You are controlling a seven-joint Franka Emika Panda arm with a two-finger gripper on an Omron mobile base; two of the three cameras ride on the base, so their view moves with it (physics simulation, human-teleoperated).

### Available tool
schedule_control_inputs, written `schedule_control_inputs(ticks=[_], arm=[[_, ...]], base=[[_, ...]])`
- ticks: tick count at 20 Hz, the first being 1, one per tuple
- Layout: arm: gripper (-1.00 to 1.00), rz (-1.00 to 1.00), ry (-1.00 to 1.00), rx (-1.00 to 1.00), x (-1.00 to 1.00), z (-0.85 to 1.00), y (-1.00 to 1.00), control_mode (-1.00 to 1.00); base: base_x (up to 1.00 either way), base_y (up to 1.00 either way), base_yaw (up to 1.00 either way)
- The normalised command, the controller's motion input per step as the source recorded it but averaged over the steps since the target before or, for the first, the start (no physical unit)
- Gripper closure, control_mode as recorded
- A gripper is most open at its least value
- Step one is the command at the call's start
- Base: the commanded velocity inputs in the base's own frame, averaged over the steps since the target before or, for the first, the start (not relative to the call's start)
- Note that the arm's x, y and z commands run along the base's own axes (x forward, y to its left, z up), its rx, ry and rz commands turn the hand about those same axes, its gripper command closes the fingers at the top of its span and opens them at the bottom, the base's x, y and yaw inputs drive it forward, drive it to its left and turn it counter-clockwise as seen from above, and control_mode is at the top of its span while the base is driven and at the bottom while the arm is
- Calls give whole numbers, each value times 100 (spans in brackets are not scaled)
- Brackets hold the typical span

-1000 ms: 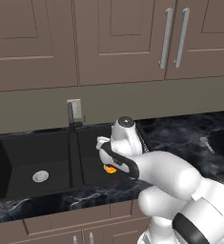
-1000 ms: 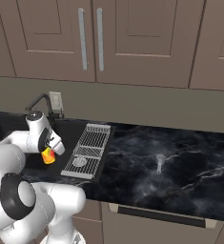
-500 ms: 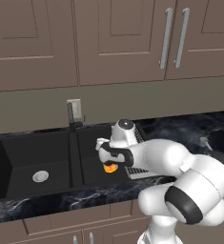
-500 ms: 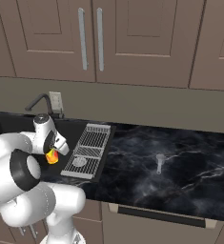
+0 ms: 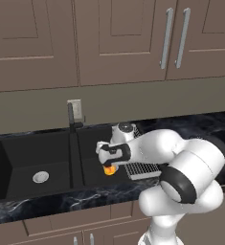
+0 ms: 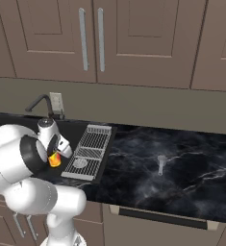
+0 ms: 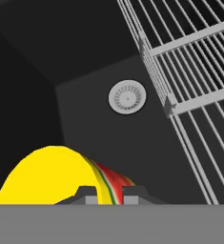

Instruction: Move any existing items from the left basin to the right basin for drying. Then move the measuring cup from the counter to the left basin of the sink for washing.

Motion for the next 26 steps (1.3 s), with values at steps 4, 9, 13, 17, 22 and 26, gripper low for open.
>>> schedule_control_inputs(ticks=[4, 9, 13, 17, 22, 26], arm=[[100, 3, 0, 0, 12, -20, 0, -100], [100, 2, 0, 0, 8, -17, 0, -100], [100, 2, 0, 0, 8, -16, 0, -100], [100, 1, 0, 0, 5, -13, 1, -100], [100, 0, 0, 0, 8, -13, 3, -100], [100, 0, 0, 0, 13, -17, 5, -100]], base=[[0, 0, 0], [0, 0, 0], [0, 0, 0], [0, 0, 0], [0, 0, 0], [0, 0, 0]])
